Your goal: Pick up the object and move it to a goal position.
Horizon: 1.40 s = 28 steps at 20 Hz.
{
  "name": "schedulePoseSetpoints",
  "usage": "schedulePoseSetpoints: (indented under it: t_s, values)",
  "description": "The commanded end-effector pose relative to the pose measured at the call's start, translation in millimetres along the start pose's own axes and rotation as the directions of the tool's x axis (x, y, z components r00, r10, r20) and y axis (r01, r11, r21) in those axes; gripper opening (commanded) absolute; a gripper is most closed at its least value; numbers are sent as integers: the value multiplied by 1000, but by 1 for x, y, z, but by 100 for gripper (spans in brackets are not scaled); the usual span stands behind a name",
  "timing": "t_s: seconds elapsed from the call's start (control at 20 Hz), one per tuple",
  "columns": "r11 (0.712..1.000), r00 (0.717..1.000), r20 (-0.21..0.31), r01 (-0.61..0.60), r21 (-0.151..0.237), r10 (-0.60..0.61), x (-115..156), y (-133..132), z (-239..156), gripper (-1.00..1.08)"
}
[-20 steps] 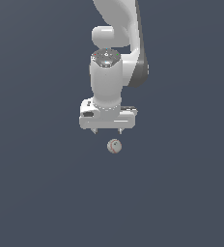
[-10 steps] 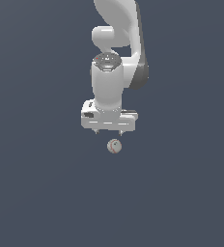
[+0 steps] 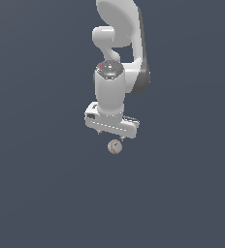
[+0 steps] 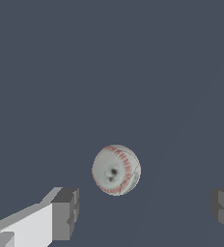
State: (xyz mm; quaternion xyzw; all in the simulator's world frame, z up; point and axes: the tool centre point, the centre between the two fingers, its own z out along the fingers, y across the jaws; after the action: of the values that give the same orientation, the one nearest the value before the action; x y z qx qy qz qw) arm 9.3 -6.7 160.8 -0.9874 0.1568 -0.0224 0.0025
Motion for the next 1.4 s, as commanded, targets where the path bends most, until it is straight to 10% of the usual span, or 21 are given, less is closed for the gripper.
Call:
schedulePoseSetpoints:
  t_s: [0.0, 0.6, 1.35]
  values:
    - [998, 998, 4, -68, 0, 68, -1, -2, 5, 100]
    - [925, 925, 20, -379, -10, 379, -9, -8, 29, 100]
    - [731, 730, 23, -682, -34, 683, -18, -13, 55, 100]
